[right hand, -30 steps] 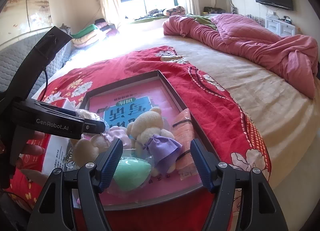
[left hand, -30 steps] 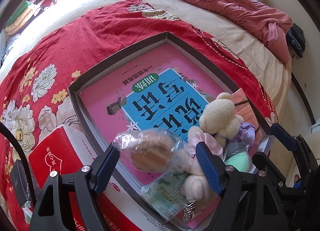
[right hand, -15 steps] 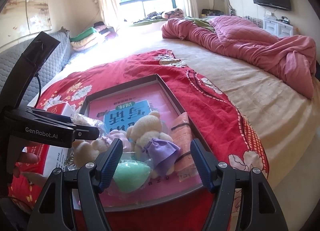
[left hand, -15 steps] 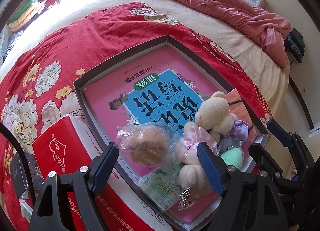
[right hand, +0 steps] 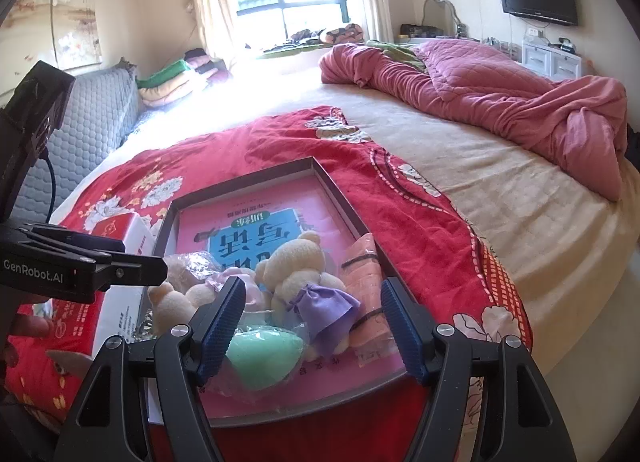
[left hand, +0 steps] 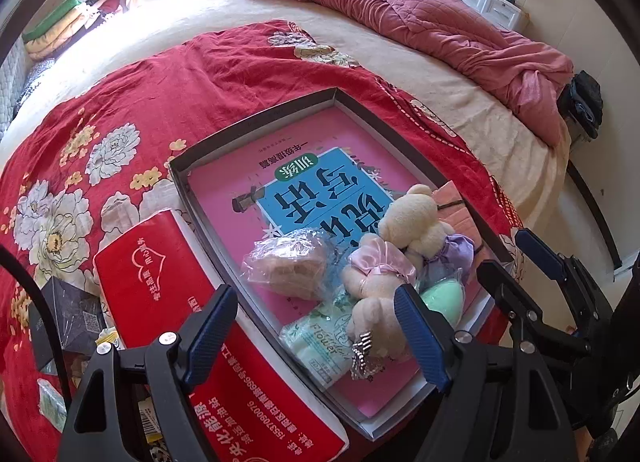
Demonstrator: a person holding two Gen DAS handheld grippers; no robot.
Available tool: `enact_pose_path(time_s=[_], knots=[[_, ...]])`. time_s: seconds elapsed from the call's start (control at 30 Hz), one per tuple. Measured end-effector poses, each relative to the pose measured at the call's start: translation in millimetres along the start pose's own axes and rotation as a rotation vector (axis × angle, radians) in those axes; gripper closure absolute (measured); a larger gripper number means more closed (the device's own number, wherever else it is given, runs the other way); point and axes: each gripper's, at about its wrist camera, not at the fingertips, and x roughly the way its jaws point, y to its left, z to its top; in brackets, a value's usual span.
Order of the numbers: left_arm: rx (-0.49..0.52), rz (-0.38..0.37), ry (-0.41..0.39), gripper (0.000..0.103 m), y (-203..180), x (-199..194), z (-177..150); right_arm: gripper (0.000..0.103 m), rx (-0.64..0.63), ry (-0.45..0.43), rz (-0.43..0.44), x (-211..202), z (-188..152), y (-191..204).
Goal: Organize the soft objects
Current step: 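Open the left tool on the bread bag while the right tool releases the green sponge, then move both tools back from the tray toward the remaining pile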
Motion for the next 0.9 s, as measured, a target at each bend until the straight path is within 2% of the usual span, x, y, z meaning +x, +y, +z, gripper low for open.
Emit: enact_pose_path(time_s=[0.1,0.2,0.47,0.57,0.9], knots=[[-0.008,0.011,-0.02,0.023,0,-9,-7,0.031,-0.001,-0.014,-0.005,-5,2,3],[-0.01,0.016,-0.039,0.023,0,-19,-14,0.024,0.001,-0.024,-0.007,-10,3,7],[-0.019,0.04,-0.098,0.023,9,-44,-33,0.023,-0.014,-0.051,-0.041,-26,10,21],[-0.036,0.011,-0.108,0.023,14,-55,-39,0.023,-0.027,-0.056,-0.067,-32,13,25],[-0.069,0.003,-0.177,0.022,26,-93,-54,0.023,-0.026,-0.071,-0.11,-52,18,35]])
